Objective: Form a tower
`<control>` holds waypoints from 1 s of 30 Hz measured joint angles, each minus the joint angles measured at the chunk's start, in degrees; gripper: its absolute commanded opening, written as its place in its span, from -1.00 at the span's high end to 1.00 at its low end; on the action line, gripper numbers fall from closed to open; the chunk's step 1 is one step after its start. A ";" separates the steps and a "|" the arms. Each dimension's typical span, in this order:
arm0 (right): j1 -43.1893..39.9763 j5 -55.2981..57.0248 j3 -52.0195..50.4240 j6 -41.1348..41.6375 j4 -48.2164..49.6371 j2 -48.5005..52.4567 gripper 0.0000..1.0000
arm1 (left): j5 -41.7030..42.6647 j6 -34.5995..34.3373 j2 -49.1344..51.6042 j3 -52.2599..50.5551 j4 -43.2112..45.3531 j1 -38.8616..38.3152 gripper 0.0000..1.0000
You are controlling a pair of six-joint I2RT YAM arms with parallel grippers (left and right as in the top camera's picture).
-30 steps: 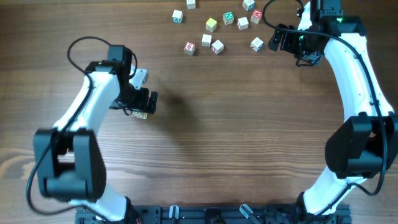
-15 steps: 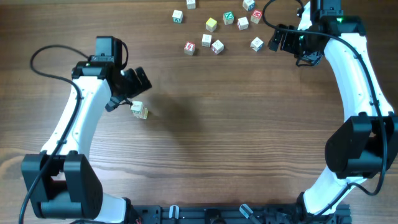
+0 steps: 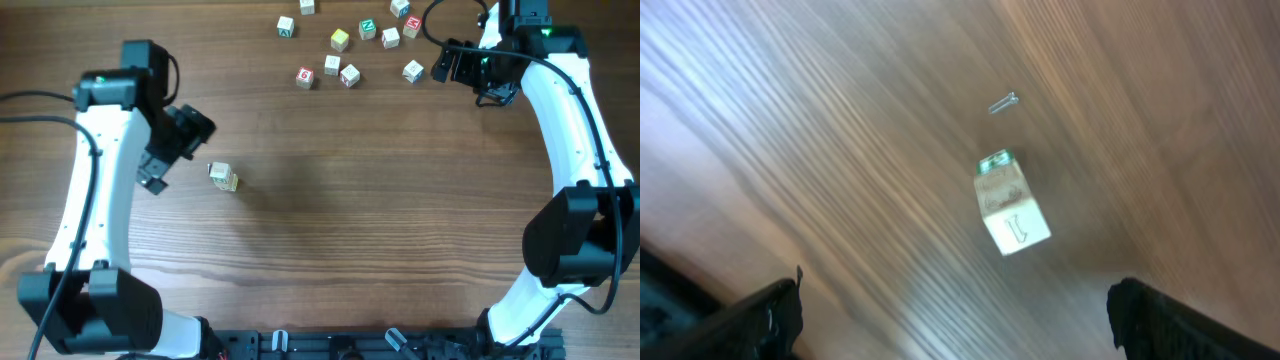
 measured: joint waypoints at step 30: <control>0.00 0.00 0.00 0.00 -0.04 0.00 -0.99 | 2.51 -20.28 13.25 -11.17 13.35 -4.87 -1.00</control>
